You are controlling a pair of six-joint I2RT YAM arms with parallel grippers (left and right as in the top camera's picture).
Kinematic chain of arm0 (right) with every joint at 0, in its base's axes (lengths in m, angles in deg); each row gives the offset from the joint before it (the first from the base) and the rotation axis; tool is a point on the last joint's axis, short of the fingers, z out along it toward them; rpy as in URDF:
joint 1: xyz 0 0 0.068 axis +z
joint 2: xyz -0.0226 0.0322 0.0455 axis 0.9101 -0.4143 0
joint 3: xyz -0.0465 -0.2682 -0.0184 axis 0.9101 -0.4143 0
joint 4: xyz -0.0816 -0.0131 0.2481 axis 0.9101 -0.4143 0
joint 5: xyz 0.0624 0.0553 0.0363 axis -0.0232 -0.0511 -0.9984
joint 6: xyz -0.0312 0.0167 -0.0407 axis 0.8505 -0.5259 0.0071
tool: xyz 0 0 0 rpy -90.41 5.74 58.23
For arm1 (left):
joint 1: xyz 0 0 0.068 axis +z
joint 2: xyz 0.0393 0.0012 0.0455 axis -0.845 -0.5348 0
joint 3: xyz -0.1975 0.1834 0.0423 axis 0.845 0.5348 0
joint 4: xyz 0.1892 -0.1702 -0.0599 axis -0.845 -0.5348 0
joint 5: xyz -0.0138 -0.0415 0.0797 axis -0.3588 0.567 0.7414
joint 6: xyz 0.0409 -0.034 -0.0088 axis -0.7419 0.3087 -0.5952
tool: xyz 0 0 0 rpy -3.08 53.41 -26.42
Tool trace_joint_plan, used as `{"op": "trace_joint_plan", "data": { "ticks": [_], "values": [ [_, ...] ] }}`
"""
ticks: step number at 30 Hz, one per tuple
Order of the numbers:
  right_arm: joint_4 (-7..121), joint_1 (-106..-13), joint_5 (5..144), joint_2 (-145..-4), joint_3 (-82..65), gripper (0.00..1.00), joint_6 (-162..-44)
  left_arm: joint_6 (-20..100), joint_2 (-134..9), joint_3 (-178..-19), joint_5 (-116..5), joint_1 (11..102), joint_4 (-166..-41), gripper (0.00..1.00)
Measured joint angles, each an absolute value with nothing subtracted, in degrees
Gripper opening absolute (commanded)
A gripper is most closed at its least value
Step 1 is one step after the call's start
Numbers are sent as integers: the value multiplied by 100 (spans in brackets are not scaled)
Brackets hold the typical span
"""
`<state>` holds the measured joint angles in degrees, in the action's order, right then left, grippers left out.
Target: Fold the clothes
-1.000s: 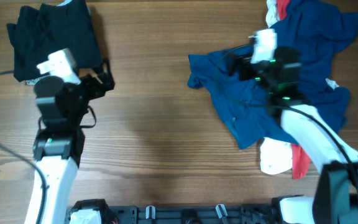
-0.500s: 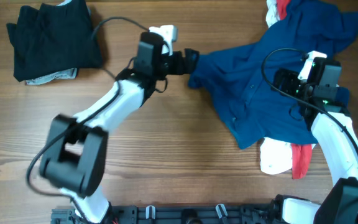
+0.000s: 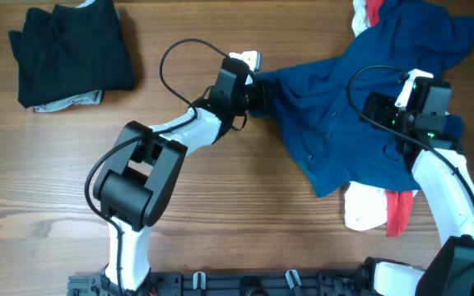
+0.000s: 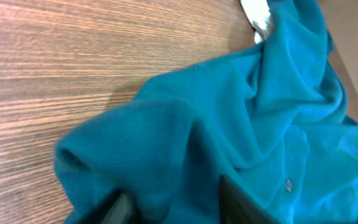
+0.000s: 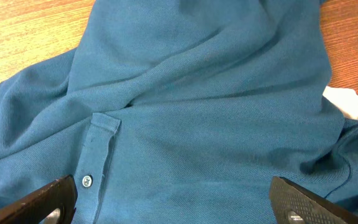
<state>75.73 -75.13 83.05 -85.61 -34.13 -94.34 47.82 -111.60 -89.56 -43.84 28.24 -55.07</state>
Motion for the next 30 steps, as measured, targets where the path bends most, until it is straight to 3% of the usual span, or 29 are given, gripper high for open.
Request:
{"op": "trace_joint_plan", "data": {
  "ticks": [3, 6, 7, 13, 15, 16, 20, 23, 30],
  "values": [
    [7571, -7513, 8305, -8561, -3413, 100, -9434, 4800, -11164, -8956, -4194, 2824, -5531, 38],
    [7573, -7513, 8305, -8561, -3413, 99, -9434, 4802, -11166, -8956, -4043, 2824, -5546, 8],
    [7573, -7513, 8305, -8561, -3413, 99, -9434, 4802, -11166, -8956, -4017, 2824, -5546, 4],
    [7562, -7513, 8305, -8561, -3413, 94, -9434, 4815, -11162, -8962, -3930, 2855, -5636, 4],
    [7442, -7513, 8305, -8561, -3413, 70, -9428, 4813, -11022, -8967, -3930, 2977, -6103, 4],
    [7355, -7513, 8305, -8561, -3413, 63, -9395, 4815, -10808, -8967, -3932, 3156, -6355, 4],
    [6913, -7513, 8305, -8561, -3415, 59, -9366, 4813, -9643, -8967, -4039, 3751, -6774, 4],
    [6402, -7513, 8137, -8561, -3417, 51, -9362, 4815, -8841, -8971, -4076, 4015, -6757, 4],
    [5656, -7522, 6766, -8561, -3426, 47, -8901, 4815, -8640, -8971, -4105, 4566, -5389, 4]
  ]
}}
